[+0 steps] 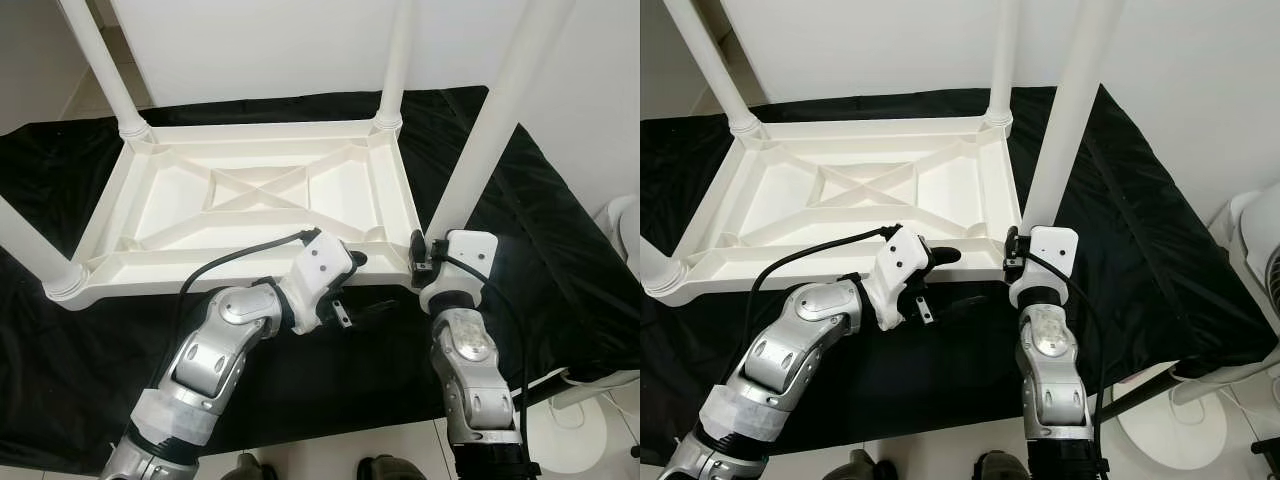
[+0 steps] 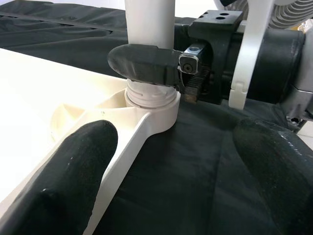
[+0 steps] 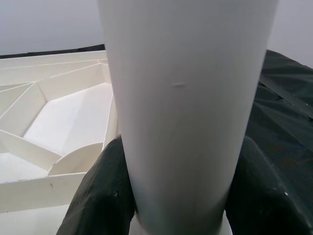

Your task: Building children table

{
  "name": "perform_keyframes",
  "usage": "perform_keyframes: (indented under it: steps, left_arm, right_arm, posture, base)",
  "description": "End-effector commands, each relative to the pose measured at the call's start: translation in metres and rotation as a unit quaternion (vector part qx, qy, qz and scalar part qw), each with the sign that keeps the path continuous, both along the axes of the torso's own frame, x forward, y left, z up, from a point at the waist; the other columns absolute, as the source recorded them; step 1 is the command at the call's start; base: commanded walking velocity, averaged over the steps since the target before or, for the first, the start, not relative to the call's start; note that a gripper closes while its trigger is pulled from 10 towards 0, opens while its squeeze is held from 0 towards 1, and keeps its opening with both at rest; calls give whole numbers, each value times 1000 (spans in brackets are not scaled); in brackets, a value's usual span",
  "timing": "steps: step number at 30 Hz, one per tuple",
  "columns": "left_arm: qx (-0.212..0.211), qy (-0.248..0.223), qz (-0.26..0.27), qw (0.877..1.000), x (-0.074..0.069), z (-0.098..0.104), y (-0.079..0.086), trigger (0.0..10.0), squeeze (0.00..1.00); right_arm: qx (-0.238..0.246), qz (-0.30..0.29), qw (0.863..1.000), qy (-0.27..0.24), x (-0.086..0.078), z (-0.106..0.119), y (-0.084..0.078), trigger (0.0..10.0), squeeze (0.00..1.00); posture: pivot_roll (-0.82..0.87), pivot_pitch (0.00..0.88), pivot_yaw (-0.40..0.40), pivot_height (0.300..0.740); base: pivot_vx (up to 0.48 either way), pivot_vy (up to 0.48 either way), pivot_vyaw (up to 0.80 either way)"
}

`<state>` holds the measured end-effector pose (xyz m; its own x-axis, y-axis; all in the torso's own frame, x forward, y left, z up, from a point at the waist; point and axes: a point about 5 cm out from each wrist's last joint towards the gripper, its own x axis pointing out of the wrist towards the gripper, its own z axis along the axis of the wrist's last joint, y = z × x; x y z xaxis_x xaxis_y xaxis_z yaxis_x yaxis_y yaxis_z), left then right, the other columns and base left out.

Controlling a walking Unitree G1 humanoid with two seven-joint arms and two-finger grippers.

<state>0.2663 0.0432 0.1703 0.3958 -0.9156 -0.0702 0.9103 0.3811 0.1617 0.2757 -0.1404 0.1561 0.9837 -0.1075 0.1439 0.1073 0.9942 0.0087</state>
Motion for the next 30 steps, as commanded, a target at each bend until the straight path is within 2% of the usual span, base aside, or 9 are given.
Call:
perform_keyframes:
  steps: [1, 2, 10, 11, 12, 13, 18, 27, 30]
  left_arm:
    - [-3, -4, 26, 1000, -1, 1, 1, 10000, 0]
    - [-3, -4, 25, 1000, 0, 0, 1, 10000, 0]
    - [-1, -5, 28, 1000, 1, 0, 3, 10000, 0]
    - [-1, -4, 27, 1000, 1, -1, 4, 10000, 0]
    - [-1, -4, 27, 1000, 1, -1, 4, 10000, 0]
    - [-7, 3, 21, 1000, -1, 0, 5, 10000, 0]
    - [-28, 20, -7, 999, -6, 7, 7, 10000, 0]
    - [-13, 10, -17, 1000, -7, 7, 9, 10000, 0]
    - [-12, 9, -17, 1000, -7, 7, 9, 10000, 0]
  right_arm:
    - [18, 3, 1000, 9, -2, -3, 0, 10000, 0]
    - [14, 2, 1000, 9, -3, -2, -5, 10000, 1000]
    - [-8, 32, 999, 7, -9, -2, -23, 10000, 1000]
    - [-9, 54, 998, 5, -10, -2, -24, 10000, 914]
    - [-9, 54, 998, 5, -10, -2, -24, 10000, 914]
    - [-21, 101, 995, 4, -11, -2, -28, 10000, 0]
    - [-57, 186, 981, 7, -9, 1, -37, 10000, 0]
    - [-114, 317, 941, 25, 6, 1, -42, 10000, 0]
    - [-124, 332, 935, 31, 10, 0, -42, 10000, 0]
  posture:
    - [-172, 97, 63, 740]
    - [-173, 96, 62, 740]
    - [-175, 86, 60, 740]
    - [-175, 86, 60, 740]
    - [-175, 86, 60, 740]
    - [-178, 79, 61, 740]
    - [-181, 77, 64, 740]
    - [-176, 73, 68, 740]
    - [-168, 70, 65, 740]
  base:
    - [0, 0, 0]
    - [0, 0, 0]
    - [0, 0, 0]
    - [0, 0, 0]
    - [0, 0, 0]
    - [0, 0, 0]
    - [0, 0, 0]
    - [0, 0, 0]
    - [0, 0, 0]
